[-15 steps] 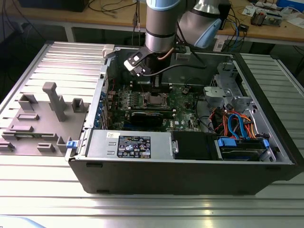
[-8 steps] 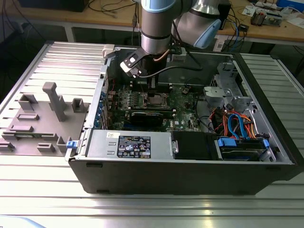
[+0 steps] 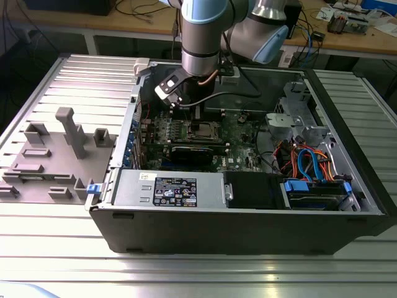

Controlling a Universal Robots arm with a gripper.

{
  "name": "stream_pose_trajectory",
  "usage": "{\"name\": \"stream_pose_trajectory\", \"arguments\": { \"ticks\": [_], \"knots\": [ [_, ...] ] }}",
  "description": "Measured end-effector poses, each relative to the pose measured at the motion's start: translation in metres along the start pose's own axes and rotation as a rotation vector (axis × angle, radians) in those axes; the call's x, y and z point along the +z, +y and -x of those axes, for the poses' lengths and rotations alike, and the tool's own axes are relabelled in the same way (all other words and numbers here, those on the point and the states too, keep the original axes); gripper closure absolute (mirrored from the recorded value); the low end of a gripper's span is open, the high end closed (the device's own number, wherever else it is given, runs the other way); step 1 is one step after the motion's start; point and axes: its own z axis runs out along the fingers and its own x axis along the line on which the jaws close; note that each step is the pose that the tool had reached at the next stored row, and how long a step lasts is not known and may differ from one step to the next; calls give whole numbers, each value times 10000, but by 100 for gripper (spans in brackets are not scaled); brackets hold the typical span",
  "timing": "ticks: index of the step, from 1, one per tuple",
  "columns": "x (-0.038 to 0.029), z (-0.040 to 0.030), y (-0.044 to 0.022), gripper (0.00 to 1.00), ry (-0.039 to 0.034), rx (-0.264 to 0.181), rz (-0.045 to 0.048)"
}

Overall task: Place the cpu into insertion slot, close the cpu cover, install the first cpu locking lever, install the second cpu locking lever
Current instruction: 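Close the cpu cover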

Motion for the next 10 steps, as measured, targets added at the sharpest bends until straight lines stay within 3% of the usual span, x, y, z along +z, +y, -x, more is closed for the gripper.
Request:
{"name": "stream_pose_trajectory", "arguments": {
  "ticks": [4,10],
  "knots": [
    [20,0,-1,89,-2,2,-2],
    [-54,-1,0,89,1,1,2]
  ]
}}
